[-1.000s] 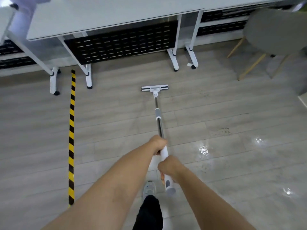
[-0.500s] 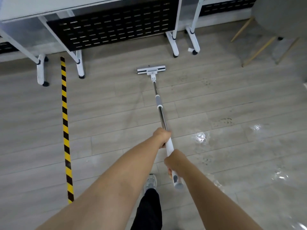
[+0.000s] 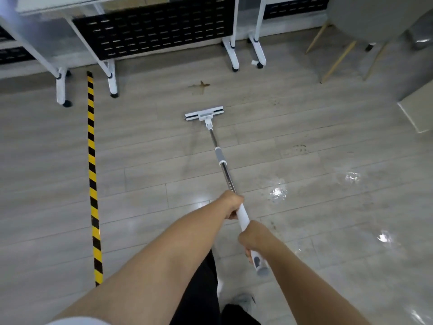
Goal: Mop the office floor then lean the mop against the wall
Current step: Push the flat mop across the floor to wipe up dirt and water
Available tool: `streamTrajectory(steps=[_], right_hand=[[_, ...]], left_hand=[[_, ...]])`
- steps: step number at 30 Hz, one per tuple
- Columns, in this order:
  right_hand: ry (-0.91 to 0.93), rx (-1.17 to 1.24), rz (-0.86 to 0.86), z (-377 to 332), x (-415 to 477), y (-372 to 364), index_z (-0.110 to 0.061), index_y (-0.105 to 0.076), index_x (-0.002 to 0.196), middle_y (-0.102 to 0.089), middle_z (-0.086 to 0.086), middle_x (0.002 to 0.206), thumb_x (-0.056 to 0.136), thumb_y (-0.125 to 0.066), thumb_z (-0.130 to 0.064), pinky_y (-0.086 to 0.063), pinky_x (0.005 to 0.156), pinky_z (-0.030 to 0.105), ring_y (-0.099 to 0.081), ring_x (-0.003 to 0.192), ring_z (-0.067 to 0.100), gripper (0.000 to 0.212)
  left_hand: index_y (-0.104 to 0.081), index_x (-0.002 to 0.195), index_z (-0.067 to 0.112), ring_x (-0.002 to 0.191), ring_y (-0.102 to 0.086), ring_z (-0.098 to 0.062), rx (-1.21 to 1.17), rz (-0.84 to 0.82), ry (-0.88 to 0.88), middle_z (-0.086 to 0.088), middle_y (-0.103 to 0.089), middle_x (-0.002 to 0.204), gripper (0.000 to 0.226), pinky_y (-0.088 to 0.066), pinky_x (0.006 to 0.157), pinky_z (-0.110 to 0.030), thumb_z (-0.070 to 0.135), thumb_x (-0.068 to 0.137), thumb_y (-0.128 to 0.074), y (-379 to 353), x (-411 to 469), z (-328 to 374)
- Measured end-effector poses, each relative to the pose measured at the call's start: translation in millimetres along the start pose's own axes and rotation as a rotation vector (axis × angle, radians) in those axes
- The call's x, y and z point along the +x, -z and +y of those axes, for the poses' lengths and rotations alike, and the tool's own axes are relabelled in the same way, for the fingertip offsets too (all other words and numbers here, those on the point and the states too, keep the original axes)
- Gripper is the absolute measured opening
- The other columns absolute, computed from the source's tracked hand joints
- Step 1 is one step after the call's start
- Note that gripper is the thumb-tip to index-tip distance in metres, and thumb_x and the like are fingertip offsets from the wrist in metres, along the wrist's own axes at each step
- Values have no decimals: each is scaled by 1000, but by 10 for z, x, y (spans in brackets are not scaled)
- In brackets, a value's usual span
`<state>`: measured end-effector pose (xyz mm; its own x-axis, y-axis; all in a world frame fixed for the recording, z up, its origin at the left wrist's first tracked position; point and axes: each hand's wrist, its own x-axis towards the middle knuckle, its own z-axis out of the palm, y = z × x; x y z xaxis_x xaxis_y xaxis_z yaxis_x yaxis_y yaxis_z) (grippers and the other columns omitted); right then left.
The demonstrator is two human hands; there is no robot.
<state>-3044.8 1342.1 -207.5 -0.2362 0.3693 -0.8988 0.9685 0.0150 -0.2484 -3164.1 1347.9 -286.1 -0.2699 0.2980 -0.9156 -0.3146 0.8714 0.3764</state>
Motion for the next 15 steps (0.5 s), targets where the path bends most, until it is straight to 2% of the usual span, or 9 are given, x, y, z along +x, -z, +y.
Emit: streamTrajectory(steps=[3, 5, 11, 13, 15], right_hand=[[-4, -26, -6, 522, -310, -222, -6, -54, 105, -61, -1, 44, 89, -46, -7, -49, 54, 25, -62, 52, 14, 18], [-23, -45, 2, 814, -474, -355, -8, -51, 107, -63, -1, 49, 91, -48, -9, -48, 55, 26, -62, 55, 15, 16], [-18, -25, 1, 1479, -856, -546, -5, -54, 116, -66, 2, 62, 90, -47, -11, -55, 72, 31, -65, 67, 18, 28], [-20, -19, -5, 1632, -931, -560, -5, -52, 113, -65, 2, 64, 90, -47, -10, -55, 75, 32, -65, 69, 19, 24], [-21, -5, -17, 1750, -982, -566, -6, -50, 110, -65, 3, 62, 91, -46, -9, -55, 73, 32, -62, 63, 17, 20]], left_hand=[[-52, 105, 6, 66, -60, -21, 18, -24, 5, -10, -58, 82, 10, -56, 58, -32, 13, 98, -49, -364, -349, -423], [-52, 106, 5, 67, -60, -21, 38, -33, 6, -11, -57, 83, 10, -56, 56, -31, 12, 99, -48, -567, -521, -649], [-50, 108, 5, 68, -60, -20, 84, -59, 21, -10, -57, 85, 10, -52, 48, -28, 12, 101, -48, -1017, -924, -1070], [-50, 109, 5, 69, -61, -20, 92, -77, 31, -11, -58, 86, 11, -52, 49, -29, 12, 101, -46, -1126, -994, -1148], [-50, 109, 4, 70, -62, -21, 99, -93, 38, -12, -58, 88, 12, -52, 50, -30, 11, 101, -46, -1212, -1038, -1195]])
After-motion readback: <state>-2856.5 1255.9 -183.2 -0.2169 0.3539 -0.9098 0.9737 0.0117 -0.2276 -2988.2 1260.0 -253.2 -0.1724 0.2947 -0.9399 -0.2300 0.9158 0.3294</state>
